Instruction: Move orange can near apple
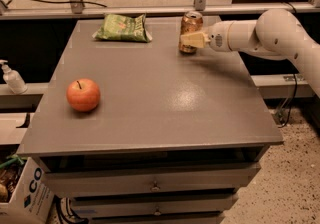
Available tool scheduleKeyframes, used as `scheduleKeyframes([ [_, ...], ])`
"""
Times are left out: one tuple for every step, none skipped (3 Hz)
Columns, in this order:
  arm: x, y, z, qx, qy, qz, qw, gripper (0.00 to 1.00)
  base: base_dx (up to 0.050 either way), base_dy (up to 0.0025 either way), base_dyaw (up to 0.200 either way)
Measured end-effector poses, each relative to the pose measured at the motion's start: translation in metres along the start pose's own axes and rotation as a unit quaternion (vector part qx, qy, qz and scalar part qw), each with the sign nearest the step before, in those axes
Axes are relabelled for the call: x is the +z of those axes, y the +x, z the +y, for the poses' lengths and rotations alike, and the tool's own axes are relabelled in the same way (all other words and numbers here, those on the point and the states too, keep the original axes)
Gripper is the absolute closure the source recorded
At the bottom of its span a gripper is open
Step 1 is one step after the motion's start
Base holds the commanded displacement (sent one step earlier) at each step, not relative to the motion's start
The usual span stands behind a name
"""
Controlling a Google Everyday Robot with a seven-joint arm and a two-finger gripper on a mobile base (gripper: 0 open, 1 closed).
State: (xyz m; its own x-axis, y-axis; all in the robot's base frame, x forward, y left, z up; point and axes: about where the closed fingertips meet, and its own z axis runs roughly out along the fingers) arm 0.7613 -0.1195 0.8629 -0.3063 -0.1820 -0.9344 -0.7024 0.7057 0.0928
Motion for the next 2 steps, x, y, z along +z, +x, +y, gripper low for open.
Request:
scheduleKeyframes([
  [-0.0001, 0.0, 0.0001, 0.0, 0.0, 0.0, 1.0, 1.0, -0.099, 0.00001, 0.0],
  [-0.0001, 0.0, 0.0002, 0.0, 0.0, 0.0, 1.0, 1.0, 0.0, 0.0, 0.0],
])
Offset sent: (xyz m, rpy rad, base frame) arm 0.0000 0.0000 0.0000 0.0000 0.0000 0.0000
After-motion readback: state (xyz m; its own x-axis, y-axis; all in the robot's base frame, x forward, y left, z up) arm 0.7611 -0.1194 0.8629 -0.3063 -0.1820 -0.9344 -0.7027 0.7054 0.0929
